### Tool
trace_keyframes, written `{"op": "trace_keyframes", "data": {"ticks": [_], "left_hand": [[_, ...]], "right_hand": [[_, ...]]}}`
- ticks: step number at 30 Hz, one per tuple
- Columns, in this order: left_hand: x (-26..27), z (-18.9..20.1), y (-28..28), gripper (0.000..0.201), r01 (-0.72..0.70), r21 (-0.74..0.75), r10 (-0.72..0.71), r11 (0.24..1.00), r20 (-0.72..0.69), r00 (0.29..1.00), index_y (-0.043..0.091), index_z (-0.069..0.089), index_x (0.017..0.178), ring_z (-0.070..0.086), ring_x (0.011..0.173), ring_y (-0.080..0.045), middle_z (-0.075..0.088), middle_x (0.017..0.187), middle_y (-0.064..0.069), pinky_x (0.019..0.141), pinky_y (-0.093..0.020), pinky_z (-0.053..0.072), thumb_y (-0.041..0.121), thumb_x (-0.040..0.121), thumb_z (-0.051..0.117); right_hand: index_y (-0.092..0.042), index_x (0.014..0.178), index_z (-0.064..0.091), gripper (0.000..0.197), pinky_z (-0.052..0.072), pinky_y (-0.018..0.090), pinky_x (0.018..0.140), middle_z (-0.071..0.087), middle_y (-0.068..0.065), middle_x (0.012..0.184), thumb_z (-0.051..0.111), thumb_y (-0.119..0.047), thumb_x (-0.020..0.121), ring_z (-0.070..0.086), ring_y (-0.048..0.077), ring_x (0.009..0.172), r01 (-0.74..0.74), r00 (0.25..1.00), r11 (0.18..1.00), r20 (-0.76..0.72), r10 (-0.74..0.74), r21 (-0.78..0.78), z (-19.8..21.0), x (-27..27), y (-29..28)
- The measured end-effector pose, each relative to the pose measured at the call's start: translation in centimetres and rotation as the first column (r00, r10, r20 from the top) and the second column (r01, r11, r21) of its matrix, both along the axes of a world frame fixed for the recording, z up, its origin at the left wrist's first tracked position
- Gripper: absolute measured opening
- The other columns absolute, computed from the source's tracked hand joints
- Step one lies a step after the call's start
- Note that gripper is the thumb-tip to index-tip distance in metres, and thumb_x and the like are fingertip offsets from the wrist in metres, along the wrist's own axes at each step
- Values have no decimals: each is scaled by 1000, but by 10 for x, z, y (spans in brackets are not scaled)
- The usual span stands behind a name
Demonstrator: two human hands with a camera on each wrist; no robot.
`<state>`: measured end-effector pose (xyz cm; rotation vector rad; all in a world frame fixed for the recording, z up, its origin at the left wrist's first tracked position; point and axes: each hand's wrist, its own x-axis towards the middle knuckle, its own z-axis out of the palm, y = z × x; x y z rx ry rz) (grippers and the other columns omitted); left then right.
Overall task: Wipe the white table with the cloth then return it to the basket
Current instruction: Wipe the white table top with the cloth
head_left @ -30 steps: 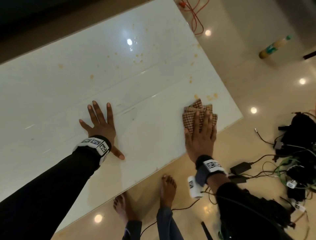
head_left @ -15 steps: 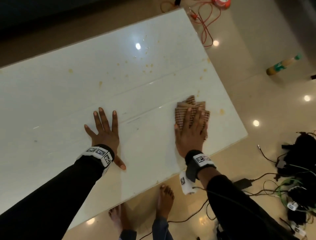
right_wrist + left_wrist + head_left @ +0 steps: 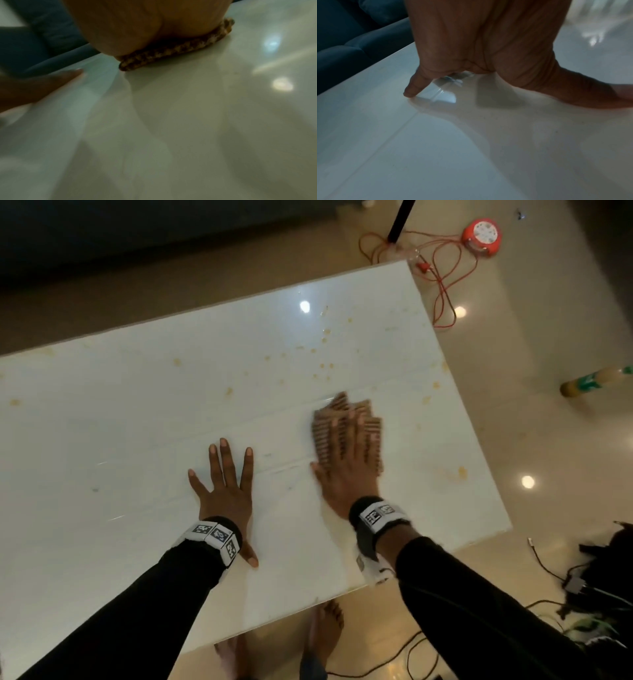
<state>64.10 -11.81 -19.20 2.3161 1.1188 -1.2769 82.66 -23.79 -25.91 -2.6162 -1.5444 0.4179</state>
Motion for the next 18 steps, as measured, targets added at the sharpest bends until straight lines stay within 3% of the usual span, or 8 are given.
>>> {"op": "trace_keyframes", "data": {"ticks": [3, 5, 7, 9, 12, 14, 15, 18], "left_hand": [[-1, 1, 2, 201, -4, -15, 4, 1000, -13, 1000, 7, -50, 140, -41, 138, -55, -55, 139, -37, 109, -84, 7, 78, 12, 87], [-1, 0, 3, 200, 2, -13, -2, 1000, -14, 1000, 7, -51, 139, -42, 138, -55, -55, 139, -37, 108, -85, 7, 79, 12, 86], [-1, -1, 1, 200, 6, -4, -6, 1000, -8, 1000, 7, -52, 138, -43, 137, -55, -55, 138, -38, 108, -85, 8, 81, 13, 85], [0, -3, 2, 200, 22, 7, -22, 1000, 1, 1000, 7, -52, 137, -42, 138, -55, -55, 138, -38, 108, -85, 8, 81, 12, 85], [-4, -5, 3, 201, 18, 12, -18, 1000, 19, 1000, 7, -51, 139, -41, 139, -55, -53, 141, -38, 107, -85, 9, 80, 10, 85], [-3, -4, 0, 202, 14, 10, -14, 1000, 18, 1000, 6, -49, 141, -39, 140, -55, -51, 142, -38, 108, -85, 10, 80, 8, 84], [-3, -3, -1, 202, 9, 9, -9, 1000, 10, 1000, 6, -48, 142, -37, 141, -55, -50, 143, -38, 108, -84, 11, 80, 8, 84], [-1, -2, 1, 203, -4, 7, 4, 1000, -18, 1000, 5, -48, 141, -36, 142, -55, -49, 144, -39, 110, -82, 14, 80, 8, 85]], "right_hand": [[-14, 166, 3, 78, 9, 60, 126, -7, 20, 172, 30, -55, 106, -7, 38, 159, -459, 888, 888, 13, 460, -28, 0, -5, 5], [-17, 166, 10, 73, 11, 58, 127, 2, 16, 173, 27, -54, 106, 0, 35, 160, -523, 850, 852, 67, 523, -15, -2, 30, 15], [-19, 166, 15, 71, 12, 60, 126, 6, 16, 173, 25, -53, 104, 2, 36, 160, -367, 929, 930, 40, 367, -8, 1, 75, 20], [-20, 166, 9, 74, 6, 58, 127, -1, 15, 173, 22, -55, 102, -1, 33, 160, -72, 997, 997, -18, 72, -7, 6, 114, 17], [-16, 166, 5, 77, 0, 58, 127, -5, 19, 172, 21, -57, 102, -5, 37, 159, 132, 991, 991, 3, -132, -17, 2, 101, 20], [-13, 165, 11, 76, 4, 64, 125, 0, 23, 171, 26, -54, 103, -2, 43, 158, 22, 999, 1000, 34, -22, 5, 6, 61, 19], [-14, 166, 11, 74, 6, 66, 124, 0, 23, 171, 28, -51, 105, -3, 43, 158, -118, 993, 993, 31, 118, -3, 6, 39, 15], [-17, 166, 7, 72, 12, 62, 126, -2, 17, 173, 28, -52, 107, -3, 37, 160, -452, 892, 892, 31, 452, -19, 6, 17, -5]]}}
